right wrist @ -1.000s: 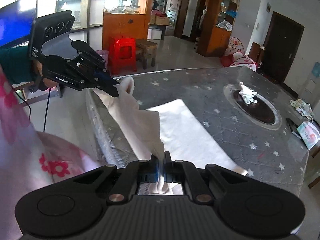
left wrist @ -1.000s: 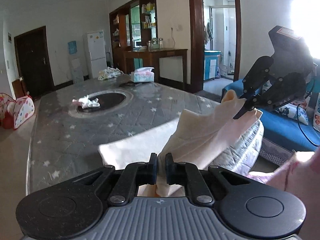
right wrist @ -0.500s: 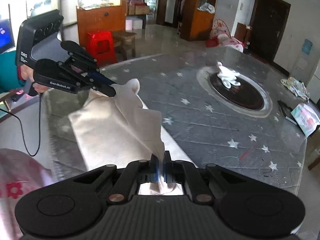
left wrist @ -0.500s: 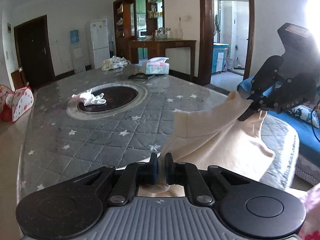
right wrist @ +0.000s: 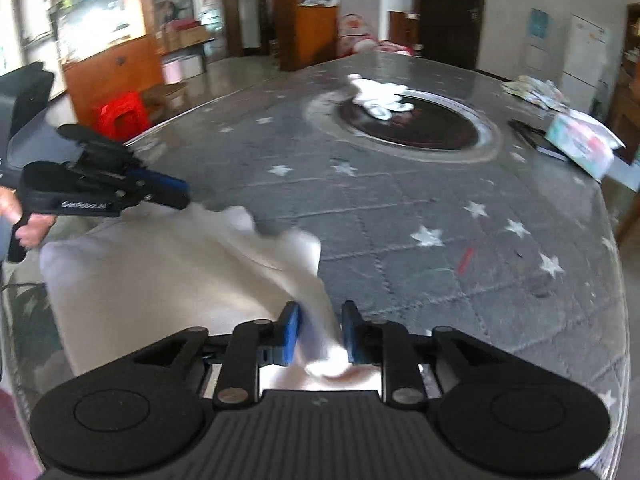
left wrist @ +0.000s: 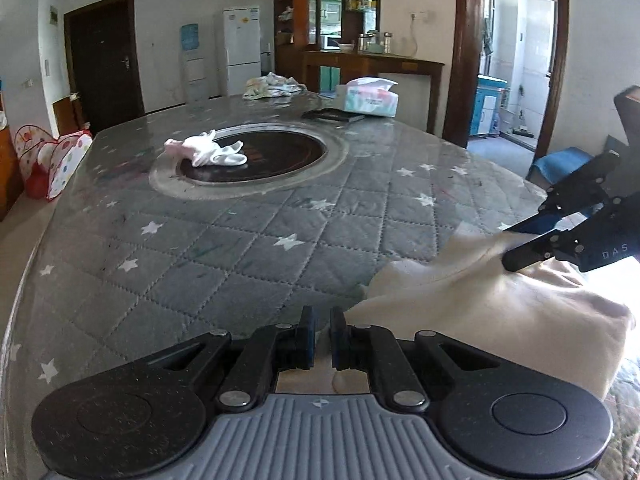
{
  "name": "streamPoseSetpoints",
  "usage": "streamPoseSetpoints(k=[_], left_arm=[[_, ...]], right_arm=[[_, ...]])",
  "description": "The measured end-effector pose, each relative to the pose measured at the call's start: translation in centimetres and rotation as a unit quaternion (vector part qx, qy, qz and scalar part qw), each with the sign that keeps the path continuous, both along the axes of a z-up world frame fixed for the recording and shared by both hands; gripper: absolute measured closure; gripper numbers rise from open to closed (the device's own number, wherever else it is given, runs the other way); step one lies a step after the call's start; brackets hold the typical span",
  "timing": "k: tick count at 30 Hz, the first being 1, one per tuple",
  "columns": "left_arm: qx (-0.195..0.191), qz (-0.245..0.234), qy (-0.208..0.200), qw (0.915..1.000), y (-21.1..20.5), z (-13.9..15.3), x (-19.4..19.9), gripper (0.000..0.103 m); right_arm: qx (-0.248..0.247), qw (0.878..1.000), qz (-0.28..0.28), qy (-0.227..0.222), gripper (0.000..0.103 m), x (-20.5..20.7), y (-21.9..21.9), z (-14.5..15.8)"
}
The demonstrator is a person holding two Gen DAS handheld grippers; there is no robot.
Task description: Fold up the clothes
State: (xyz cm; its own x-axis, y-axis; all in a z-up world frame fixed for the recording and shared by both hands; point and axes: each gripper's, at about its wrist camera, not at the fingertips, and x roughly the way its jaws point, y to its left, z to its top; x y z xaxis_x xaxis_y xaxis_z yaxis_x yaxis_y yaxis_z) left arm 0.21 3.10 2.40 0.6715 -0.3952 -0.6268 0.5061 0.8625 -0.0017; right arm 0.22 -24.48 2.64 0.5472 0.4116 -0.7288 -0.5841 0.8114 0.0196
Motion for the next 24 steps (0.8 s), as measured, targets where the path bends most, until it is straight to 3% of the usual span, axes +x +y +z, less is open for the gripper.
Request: streamPoseSetpoints(k=[7, 10, 16, 24], left_arm=[[-0.016, 0.027, -0.011, 0.9994, 0.4, 1.3, -0.7, 0.093], [-0.037, 0.002, -0.017, 0.9992, -0.4, 2.4, -1.9, 0.093], [-0.046, -0.043, 0.005, 0.9980, -3.6, 2.6, -2.2, 0.093], [-0.045, -0.018, 0.050, 0.9976, -5.1, 0.2, 0.4, 0.093]], right_arm=[[0.017, 0.998, -0.037, -0.046, 0.075, -1.0, -0.8, 2.2], [0.036, 0.998, -0.016, -0.039, 0.082, -1.2, 0.3, 2.6], [0.047, 0.999, -0.004, -0.014, 0.084, -0.2, 2.7, 1.3], [0.038, 0.999, -0.011, -0.006, 0.086, 0.2, 3.3, -0.8]])
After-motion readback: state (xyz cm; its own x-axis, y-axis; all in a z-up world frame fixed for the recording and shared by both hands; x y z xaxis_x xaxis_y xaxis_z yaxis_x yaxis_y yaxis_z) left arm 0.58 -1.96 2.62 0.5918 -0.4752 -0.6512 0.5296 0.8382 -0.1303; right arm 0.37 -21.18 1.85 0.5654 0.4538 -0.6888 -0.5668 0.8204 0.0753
